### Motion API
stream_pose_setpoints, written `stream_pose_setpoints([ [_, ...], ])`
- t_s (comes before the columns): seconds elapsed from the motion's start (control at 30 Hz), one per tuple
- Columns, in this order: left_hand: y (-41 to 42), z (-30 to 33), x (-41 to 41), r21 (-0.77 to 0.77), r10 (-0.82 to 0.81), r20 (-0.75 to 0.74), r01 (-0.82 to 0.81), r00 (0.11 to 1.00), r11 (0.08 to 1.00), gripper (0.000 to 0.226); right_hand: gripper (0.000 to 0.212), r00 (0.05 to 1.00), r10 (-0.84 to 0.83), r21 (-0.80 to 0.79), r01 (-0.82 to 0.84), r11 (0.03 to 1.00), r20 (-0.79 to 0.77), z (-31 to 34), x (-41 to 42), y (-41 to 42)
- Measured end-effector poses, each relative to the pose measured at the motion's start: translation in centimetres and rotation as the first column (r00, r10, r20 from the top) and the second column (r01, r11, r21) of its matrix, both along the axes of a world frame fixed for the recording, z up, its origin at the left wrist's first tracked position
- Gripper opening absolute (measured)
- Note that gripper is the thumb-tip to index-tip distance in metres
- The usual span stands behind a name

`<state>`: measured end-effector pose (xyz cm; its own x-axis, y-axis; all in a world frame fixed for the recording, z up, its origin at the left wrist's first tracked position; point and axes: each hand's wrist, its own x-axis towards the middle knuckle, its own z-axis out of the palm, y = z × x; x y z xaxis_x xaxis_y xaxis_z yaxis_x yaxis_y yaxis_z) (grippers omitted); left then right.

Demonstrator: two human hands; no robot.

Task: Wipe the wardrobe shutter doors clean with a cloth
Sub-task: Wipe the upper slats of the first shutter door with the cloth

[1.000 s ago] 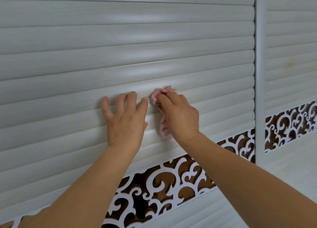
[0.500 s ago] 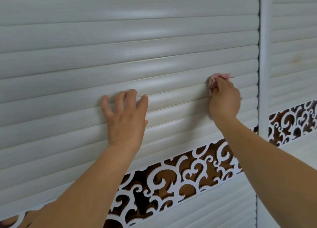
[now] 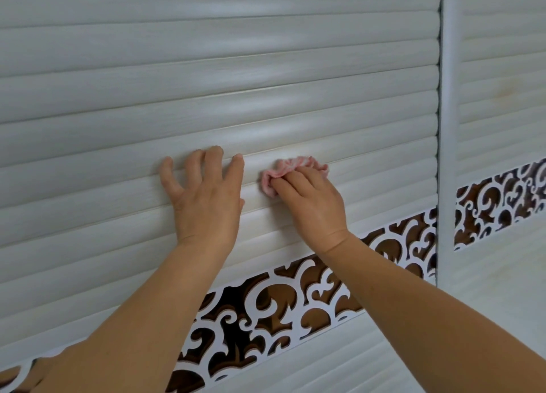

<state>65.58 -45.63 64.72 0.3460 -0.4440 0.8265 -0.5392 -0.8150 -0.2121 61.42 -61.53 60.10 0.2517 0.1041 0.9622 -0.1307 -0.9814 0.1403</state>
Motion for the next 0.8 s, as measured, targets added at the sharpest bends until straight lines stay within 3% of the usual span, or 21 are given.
stream_pose_setpoints([
  [0.17,-0.3,-0.2,-0.3,-0.015,0.012,-0.016,-0.013,1.000,1.000,0.064,0.033,0.988,-0.110,0.239,0.133,0.962,-0.110,-0.4,-2.5,-4.7],
  [0.3,-0.4,-0.3,-0.5,-0.014,0.029,-0.022,-0.029,0.999,0.999,0.067,0.040,0.979,-0.194,0.575,0.195,0.794,-0.064,0.5,-3.9,-8.2],
  [0.37,-0.6,-0.5,-0.4,0.023,0.076,0.022,-0.077,0.997,0.997,0.071,0.043,0.973,-0.224,0.645,0.201,0.738,-0.046,0.6,-3.6,-8.2],
  [0.43,-1.5,-0.7,-0.4,0.090,0.107,0.125,-0.119,0.986,0.989,0.068,0.040,0.980,-0.198,0.605,0.178,0.776,-0.035,0.6,-3.2,-6.8],
  [0.53,-3.6,-0.5,-0.7,0.141,0.010,0.226,-0.043,0.974,0.989,0.058,0.043,0.995,-0.084,0.360,0.096,0.928,-0.049,-0.2,-3.0,-4.7],
  [0.63,-5.6,-0.1,-0.9,0.147,-0.078,0.251,0.041,0.965,0.988,0.058,0.049,0.996,-0.061,0.298,0.076,0.952,-0.057,0.0,-3.2,-5.7],
  [0.7,-6.3,0.0,-0.7,0.158,-0.101,0.261,0.061,0.960,0.986,0.057,0.037,0.996,-0.086,0.470,0.086,0.879,-0.021,0.1,-3.4,-7.4],
  [0.73,-6.5,0.0,-0.5,0.160,-0.110,0.264,0.069,0.958,0.985,0.057,0.030,0.997,-0.080,0.605,0.053,0.794,0.018,0.4,-3.7,-8.2],
  [0.8,-6.6,-0.1,-0.2,0.157,-0.121,0.270,0.080,0.955,0.984,0.058,0.024,0.989,-0.054,0.846,-0.086,0.526,0.135,1.9,-4.4,-9.6],
])
